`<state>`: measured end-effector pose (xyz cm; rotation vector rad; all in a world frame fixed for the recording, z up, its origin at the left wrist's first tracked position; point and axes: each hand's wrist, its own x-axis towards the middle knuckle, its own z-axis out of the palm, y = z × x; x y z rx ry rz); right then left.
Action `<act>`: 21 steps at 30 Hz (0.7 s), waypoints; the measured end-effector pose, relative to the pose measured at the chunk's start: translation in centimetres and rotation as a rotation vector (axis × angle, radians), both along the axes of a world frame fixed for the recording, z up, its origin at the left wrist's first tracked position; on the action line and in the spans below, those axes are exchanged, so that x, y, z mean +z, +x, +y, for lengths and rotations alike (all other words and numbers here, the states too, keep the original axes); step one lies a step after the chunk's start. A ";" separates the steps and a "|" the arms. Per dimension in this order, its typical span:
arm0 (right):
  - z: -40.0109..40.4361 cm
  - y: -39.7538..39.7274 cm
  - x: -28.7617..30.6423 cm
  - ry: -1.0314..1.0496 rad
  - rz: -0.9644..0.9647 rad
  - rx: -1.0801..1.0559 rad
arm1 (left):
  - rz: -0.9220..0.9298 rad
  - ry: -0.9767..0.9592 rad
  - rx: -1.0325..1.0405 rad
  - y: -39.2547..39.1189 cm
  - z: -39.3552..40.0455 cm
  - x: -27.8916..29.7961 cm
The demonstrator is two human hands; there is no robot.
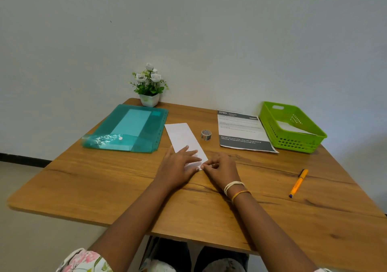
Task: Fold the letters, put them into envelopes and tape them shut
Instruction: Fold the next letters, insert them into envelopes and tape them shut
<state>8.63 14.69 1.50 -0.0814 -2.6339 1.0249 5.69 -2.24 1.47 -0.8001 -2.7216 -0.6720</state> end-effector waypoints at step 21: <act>-0.7 2.6 0.5 0.328 -0.012 -0.043 | -0.164 0.100 -0.046 1.0 -1.1 -0.5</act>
